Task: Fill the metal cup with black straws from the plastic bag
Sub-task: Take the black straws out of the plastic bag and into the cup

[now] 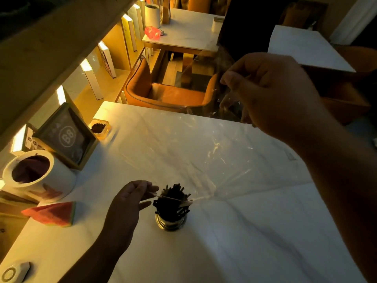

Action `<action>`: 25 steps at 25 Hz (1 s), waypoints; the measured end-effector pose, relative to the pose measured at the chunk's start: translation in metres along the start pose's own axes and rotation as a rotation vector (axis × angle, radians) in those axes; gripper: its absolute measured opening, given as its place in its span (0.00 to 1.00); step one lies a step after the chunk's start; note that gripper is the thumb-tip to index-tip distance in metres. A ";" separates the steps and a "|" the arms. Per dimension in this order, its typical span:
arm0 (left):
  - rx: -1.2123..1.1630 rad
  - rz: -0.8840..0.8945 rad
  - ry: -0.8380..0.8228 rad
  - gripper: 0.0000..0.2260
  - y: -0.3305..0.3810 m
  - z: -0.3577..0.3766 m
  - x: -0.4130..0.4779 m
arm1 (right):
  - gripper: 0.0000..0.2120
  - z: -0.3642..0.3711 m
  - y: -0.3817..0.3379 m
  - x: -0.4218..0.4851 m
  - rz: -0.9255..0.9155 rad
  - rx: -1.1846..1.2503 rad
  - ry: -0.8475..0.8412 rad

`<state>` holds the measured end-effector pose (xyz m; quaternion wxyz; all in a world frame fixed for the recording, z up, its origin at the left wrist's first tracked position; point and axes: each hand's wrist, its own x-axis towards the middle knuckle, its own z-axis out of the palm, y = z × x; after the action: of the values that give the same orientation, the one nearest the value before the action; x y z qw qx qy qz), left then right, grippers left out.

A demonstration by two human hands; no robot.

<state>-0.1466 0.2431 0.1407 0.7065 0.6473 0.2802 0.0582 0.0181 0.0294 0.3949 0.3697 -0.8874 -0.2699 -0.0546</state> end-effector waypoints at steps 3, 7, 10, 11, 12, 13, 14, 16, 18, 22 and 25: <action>-0.018 -0.007 -0.001 0.13 0.006 0.003 0.003 | 0.05 -0.017 -0.002 0.005 -0.034 -0.008 0.001; -0.008 -0.024 -0.017 0.09 0.017 0.019 0.007 | 0.06 -0.036 0.002 0.008 -0.038 -0.008 0.023; 0.001 -0.020 -0.050 0.07 0.029 0.033 0.011 | 0.05 -0.047 0.014 0.003 -0.028 -0.021 0.071; 0.003 -0.019 -0.062 0.06 0.033 0.038 0.012 | 0.05 -0.051 0.018 0.002 -0.018 -0.015 0.081; 0.006 -0.017 -0.070 0.06 0.036 0.043 0.014 | 0.05 -0.055 0.023 0.000 -0.007 -0.002 0.089; 0.013 -0.012 -0.075 0.06 0.039 0.048 0.016 | 0.05 -0.060 0.028 -0.002 0.004 0.012 0.099; 0.020 -0.005 -0.078 0.06 0.041 0.053 0.018 | 0.06 -0.065 0.033 -0.003 0.012 0.025 0.111; 0.033 0.009 -0.089 0.07 0.045 0.064 0.022 | 0.07 -0.077 0.042 -0.007 0.025 0.057 0.142; 0.055 0.021 -0.102 0.08 0.050 0.077 0.026 | 0.07 -0.089 0.052 -0.013 0.045 0.088 0.184; 0.097 0.045 -0.098 0.10 0.059 0.106 0.038 | 0.06 -0.113 0.076 -0.025 0.081 0.129 0.283; 0.176 0.079 -0.077 0.16 0.065 0.131 0.048 | 0.07 -0.131 0.101 -0.035 0.110 0.202 0.365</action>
<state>-0.0268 0.1584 0.1874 0.6545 0.7190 0.2310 0.0362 0.0547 -0.1342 0.4152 0.5019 -0.8346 -0.1537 -0.1670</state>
